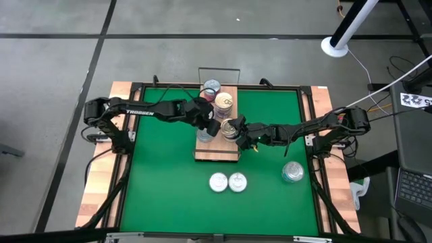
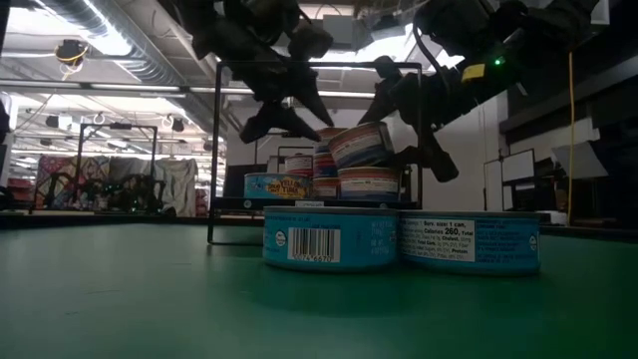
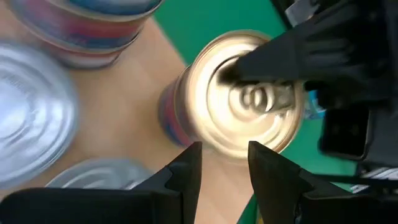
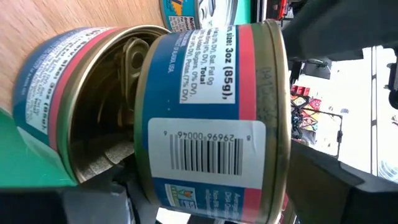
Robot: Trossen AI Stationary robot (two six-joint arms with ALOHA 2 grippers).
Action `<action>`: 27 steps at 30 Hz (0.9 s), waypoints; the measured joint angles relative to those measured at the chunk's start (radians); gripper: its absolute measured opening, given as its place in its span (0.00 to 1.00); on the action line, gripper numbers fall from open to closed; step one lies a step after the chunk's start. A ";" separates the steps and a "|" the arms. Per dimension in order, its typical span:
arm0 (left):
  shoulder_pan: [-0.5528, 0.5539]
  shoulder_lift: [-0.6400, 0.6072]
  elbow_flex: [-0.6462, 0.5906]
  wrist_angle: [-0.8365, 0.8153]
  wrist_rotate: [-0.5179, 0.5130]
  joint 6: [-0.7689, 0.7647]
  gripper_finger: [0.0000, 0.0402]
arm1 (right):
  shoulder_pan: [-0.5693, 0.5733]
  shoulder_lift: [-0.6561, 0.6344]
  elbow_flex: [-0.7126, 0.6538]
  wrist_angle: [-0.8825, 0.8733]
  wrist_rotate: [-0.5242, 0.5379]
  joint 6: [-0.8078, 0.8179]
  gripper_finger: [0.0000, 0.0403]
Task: Stack canned seafood by type on shelf
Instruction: Stack the dark blue tuna can on top of the dark blue tuna can on the shelf
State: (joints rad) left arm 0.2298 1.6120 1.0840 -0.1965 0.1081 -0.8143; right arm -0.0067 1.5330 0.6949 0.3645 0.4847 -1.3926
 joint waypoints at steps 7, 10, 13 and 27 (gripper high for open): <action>0.000 0.033 0.000 0.027 0.004 -0.054 0.31 | 0.000 0.000 0.000 0.002 -0.008 0.000 0.69; 0.000 0.047 -0.001 0.021 0.007 -0.075 0.31 | 0.000 0.000 0.000 0.003 -0.006 0.000 0.69; 0.000 0.054 0.000 0.055 0.008 -0.074 0.31 | 0.000 0.000 0.001 0.004 -0.008 0.000 0.69; 0.000 0.055 0.000 0.071 0.007 -0.074 0.18 | 0.000 0.000 0.001 0.004 -0.007 0.000 0.69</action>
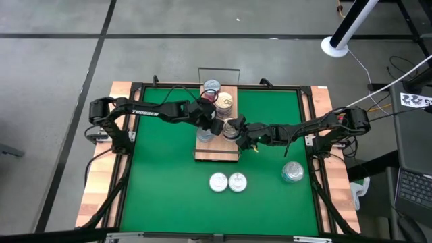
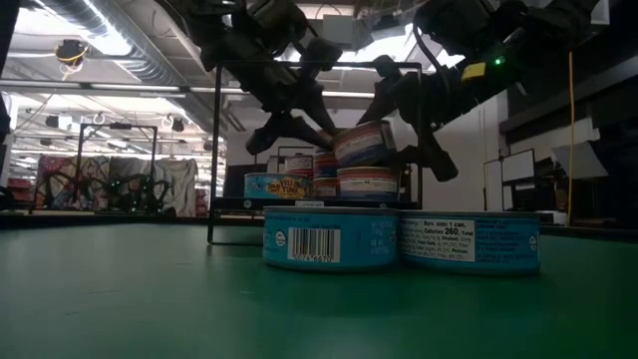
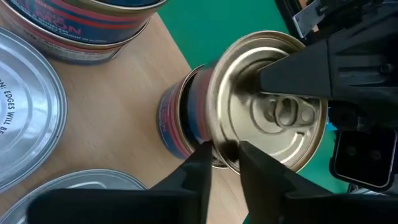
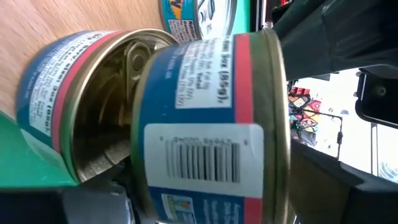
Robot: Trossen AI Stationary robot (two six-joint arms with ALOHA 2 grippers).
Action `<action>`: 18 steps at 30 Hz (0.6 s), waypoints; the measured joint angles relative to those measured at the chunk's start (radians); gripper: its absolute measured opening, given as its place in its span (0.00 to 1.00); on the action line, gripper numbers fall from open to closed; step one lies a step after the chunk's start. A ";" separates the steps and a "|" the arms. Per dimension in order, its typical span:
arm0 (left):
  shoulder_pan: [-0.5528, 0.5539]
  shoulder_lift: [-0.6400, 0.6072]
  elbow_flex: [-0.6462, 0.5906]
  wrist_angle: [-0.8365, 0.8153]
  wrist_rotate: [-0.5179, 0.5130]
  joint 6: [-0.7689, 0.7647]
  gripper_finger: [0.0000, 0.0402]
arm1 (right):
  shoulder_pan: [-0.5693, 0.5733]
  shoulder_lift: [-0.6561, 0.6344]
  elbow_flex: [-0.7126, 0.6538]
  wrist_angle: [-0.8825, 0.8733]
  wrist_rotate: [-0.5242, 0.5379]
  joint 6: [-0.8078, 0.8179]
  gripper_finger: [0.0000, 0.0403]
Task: Stack canned seafood by type on shelf
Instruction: Stack the dark blue tuna can on top of the dark blue tuna can on the shelf
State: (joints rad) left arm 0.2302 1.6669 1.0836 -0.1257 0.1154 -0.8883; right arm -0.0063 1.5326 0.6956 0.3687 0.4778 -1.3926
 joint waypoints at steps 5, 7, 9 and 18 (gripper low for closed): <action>0.000 0.000 0.000 0.000 0.000 0.005 0.06 | 0.000 0.000 0.000 0.001 0.000 0.000 0.69; 0.000 0.000 0.000 0.000 -0.001 0.010 0.02 | 0.000 0.000 0.000 0.001 0.000 -0.001 0.69; 0.001 0.000 0.000 0.000 -0.004 0.011 0.01 | 0.001 0.000 0.000 0.003 -0.001 -0.001 0.69; 0.001 0.000 0.000 -0.001 -0.005 0.011 0.01 | 0.001 0.000 0.000 0.004 0.029 -0.003 0.69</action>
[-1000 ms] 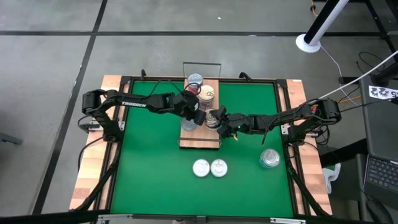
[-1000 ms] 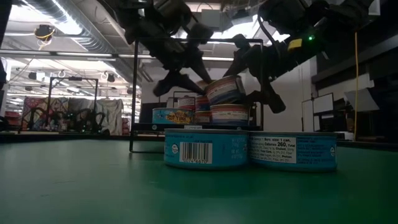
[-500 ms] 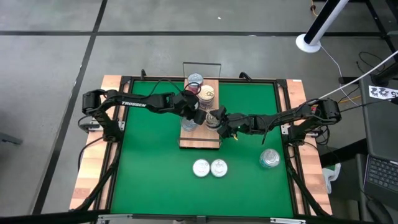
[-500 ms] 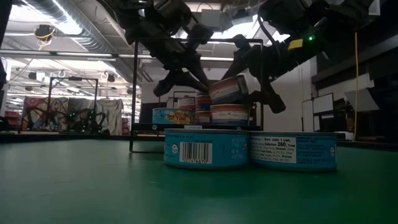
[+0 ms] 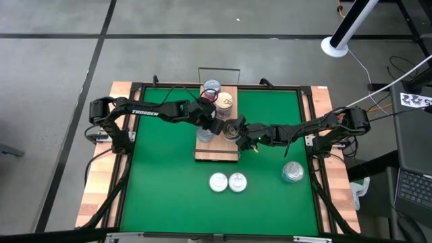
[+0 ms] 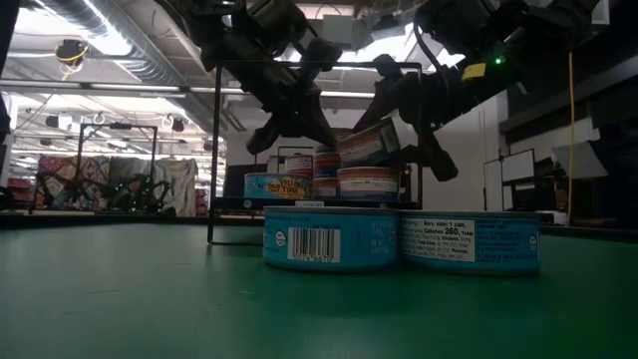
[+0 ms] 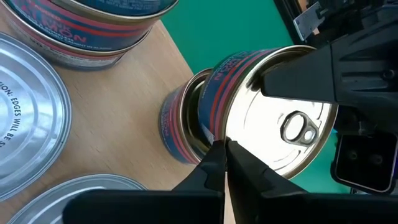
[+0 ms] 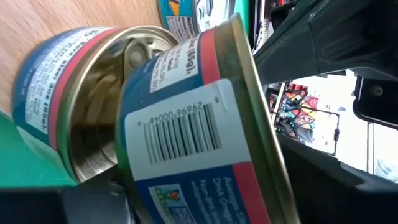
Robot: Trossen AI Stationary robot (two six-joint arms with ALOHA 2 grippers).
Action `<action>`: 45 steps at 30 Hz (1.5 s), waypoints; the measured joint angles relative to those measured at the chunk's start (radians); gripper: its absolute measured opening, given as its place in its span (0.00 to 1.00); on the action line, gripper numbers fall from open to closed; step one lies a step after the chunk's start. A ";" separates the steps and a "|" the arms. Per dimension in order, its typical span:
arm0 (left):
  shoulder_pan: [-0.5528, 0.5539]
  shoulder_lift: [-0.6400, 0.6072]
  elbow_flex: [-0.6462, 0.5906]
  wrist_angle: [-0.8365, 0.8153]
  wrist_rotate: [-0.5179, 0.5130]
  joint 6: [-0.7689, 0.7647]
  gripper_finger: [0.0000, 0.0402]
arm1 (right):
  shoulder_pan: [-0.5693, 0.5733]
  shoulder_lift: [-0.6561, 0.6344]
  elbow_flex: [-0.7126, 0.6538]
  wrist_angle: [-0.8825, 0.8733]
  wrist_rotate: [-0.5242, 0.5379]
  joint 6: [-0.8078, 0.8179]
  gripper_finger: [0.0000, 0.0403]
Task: Stack canned seafood by type on shelf
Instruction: Stack the dark blue tuna can on top of the dark blue tuna can on the shelf
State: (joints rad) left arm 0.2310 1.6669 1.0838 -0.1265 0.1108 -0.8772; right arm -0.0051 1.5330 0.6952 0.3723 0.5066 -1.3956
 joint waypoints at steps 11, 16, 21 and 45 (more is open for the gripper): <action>0.018 -0.009 0.000 0.002 0.034 -0.004 0.00 | 0.000 0.000 -0.001 0.021 0.020 0.000 0.69; 0.025 -0.009 0.000 0.005 0.062 -0.006 0.00 | 0.000 -0.006 -0.001 0.005 0.034 0.000 0.69; 0.026 -0.009 0.000 0.005 0.066 -0.006 0.00 | 0.000 -0.006 -0.001 -0.005 0.057 0.000 0.69; 0.026 -0.010 0.002 0.009 0.110 -0.028 0.00 | 0.052 -0.008 -0.001 -0.033 0.208 -0.050 0.69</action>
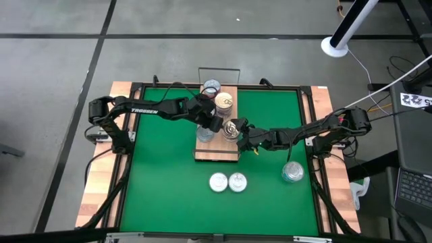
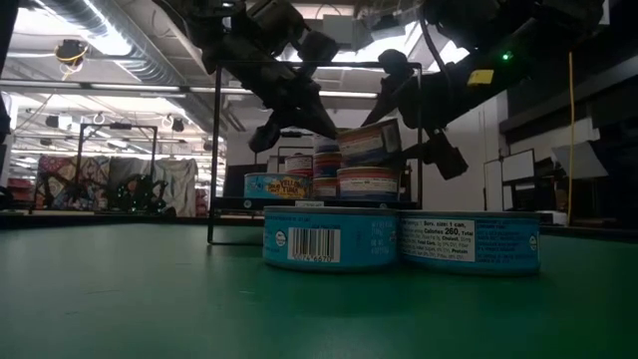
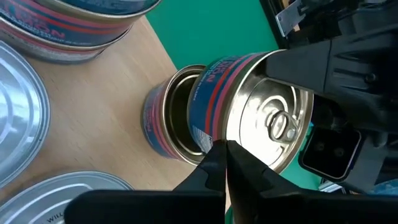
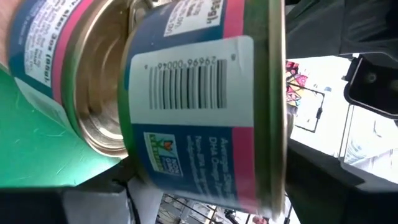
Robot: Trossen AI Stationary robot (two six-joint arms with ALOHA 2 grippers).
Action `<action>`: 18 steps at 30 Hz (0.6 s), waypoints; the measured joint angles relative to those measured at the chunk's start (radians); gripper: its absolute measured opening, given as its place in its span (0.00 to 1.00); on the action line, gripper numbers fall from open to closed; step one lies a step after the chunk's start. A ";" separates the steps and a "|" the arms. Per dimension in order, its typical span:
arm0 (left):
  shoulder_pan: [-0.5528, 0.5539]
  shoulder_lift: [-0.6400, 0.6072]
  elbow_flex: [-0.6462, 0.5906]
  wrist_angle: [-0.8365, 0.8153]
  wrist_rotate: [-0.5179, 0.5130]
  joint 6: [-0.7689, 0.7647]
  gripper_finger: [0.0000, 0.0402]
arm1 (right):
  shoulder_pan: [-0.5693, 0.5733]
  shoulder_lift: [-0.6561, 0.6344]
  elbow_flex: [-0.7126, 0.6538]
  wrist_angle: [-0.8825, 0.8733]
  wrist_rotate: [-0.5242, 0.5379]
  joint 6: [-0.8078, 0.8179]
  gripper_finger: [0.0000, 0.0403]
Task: Stack canned seafood by type on shelf
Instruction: Stack the dark blue tuna can on top of the dark blue tuna can on the shelf
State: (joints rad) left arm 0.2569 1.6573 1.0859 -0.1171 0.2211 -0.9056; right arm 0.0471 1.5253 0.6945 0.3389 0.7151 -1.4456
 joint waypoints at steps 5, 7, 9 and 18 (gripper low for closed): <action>0.000 0.000 0.000 -0.003 0.000 -0.006 0.00 | 0.000 0.000 0.000 -0.002 0.002 0.000 0.69; 0.000 0.000 0.000 -0.005 0.001 -0.011 0.00 | 0.000 0.000 0.000 -0.003 0.002 0.000 0.69; 0.000 0.000 0.000 -0.005 0.001 -0.013 0.00 | 0.000 0.000 0.000 -0.007 0.003 0.000 0.69; 0.000 0.000 0.000 -0.009 0.004 -0.016 0.00 | 0.000 0.000 0.001 -0.056 0.009 -0.001 0.69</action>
State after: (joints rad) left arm 0.2565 1.6573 1.0859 -0.1262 0.2248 -0.9215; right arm 0.0471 1.5253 0.6956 0.2829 0.7238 -1.4464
